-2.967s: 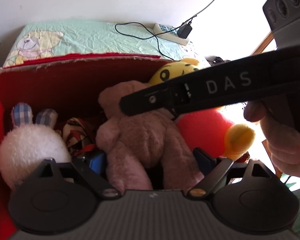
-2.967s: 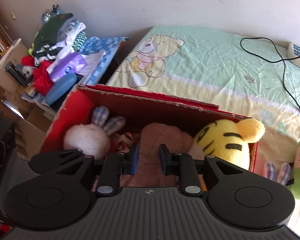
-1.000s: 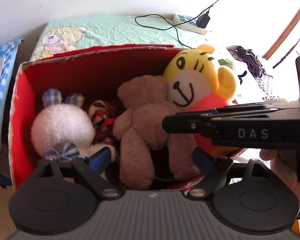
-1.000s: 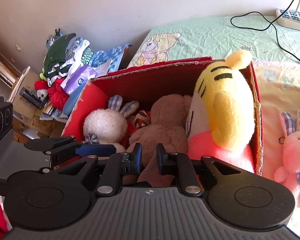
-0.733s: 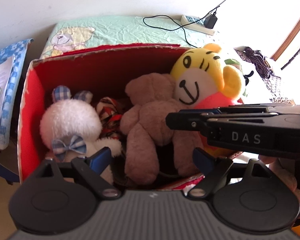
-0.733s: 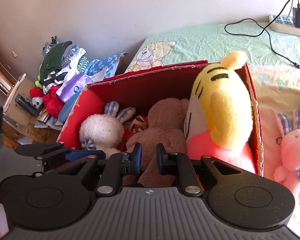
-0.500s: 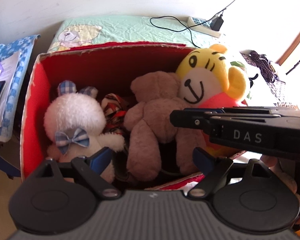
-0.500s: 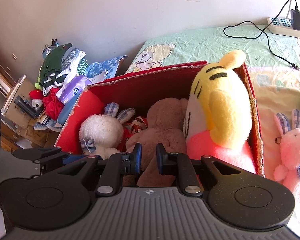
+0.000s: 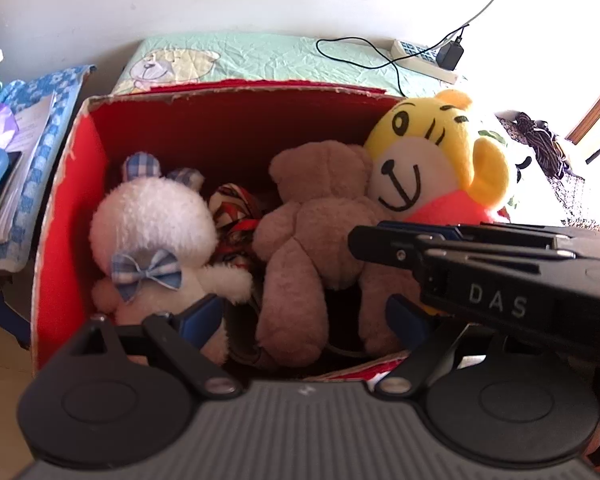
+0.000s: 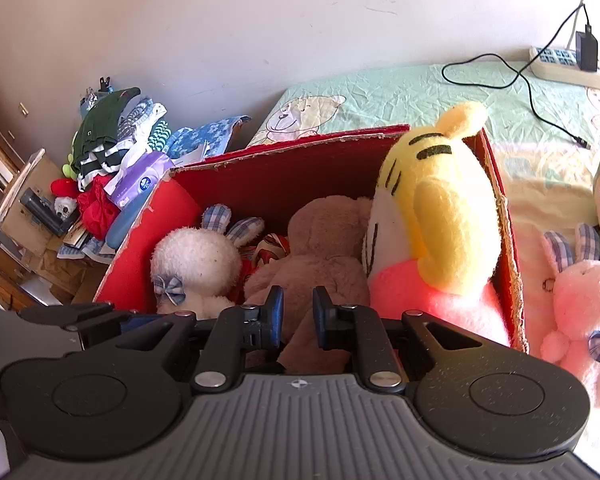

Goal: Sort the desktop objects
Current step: 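Withdraw both grippers from the box toward the green plush on the bed, then close both grippers on the green cucumber-shaped plush, then lift the green plush with both grippers and carry it to the red box, then lower the green plush into the red box with both grippers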

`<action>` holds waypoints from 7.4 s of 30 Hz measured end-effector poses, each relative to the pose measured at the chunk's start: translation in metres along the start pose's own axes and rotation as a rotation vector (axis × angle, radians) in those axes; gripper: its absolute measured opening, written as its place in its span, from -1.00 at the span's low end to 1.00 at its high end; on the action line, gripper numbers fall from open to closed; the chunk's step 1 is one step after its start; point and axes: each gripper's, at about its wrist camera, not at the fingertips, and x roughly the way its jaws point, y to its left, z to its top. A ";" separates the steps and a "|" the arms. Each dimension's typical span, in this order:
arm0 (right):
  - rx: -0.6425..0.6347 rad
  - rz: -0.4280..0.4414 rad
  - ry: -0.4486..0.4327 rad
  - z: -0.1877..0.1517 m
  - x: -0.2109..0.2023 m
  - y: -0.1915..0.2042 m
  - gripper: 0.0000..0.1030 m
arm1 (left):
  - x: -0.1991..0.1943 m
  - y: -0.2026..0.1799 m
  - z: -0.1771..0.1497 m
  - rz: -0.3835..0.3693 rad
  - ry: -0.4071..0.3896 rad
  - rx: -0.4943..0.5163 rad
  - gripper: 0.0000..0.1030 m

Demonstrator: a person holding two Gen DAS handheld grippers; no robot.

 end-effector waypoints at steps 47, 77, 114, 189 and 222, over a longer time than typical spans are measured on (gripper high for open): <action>0.094 0.377 -0.204 -0.002 -0.089 -0.082 -0.40 | -0.053 -0.113 0.013 0.140 -0.232 -0.002 0.71; 0.374 0.103 -0.134 -0.008 -0.138 -0.315 -0.16 | 0.107 -0.284 0.067 0.011 -0.127 0.143 0.71; 0.613 0.302 0.005 0.042 -0.024 -0.378 0.11 | 0.214 -0.266 0.125 -0.062 0.045 0.011 0.43; 0.418 0.316 -0.410 -0.022 -0.117 -0.037 0.06 | -0.091 -0.058 0.017 -0.151 -0.369 0.180 0.49; 0.496 0.221 -0.163 0.009 0.012 -0.005 0.10 | 0.012 0.040 0.052 -0.122 -0.141 0.042 0.52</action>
